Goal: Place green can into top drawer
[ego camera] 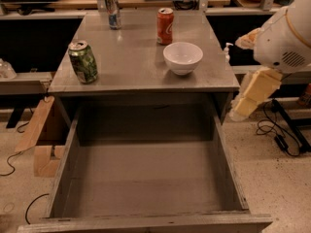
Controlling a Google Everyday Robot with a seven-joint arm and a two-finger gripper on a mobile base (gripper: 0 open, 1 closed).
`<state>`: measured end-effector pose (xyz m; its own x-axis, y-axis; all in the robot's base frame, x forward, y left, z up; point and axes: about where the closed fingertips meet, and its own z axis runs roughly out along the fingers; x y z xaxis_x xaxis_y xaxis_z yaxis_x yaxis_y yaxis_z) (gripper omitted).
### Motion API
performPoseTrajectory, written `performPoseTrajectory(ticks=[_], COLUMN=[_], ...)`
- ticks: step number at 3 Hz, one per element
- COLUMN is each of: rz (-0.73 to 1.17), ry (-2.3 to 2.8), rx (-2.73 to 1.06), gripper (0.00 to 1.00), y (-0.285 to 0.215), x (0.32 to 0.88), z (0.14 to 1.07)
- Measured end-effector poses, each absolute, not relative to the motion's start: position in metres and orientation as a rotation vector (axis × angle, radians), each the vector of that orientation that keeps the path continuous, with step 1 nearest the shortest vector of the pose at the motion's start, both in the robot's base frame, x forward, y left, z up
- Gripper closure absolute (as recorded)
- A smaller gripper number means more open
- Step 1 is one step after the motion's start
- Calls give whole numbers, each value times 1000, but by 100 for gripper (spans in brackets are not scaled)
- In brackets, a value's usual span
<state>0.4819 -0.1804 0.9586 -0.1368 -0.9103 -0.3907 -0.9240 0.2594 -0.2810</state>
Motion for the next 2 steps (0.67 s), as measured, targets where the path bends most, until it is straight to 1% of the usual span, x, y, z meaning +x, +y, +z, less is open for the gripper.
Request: performPoseTrajectory(ticks=[2], rz=[261], ry=[1785], rx=[-1518], gripper=[0], y=[-102], x=[548], z=[968])
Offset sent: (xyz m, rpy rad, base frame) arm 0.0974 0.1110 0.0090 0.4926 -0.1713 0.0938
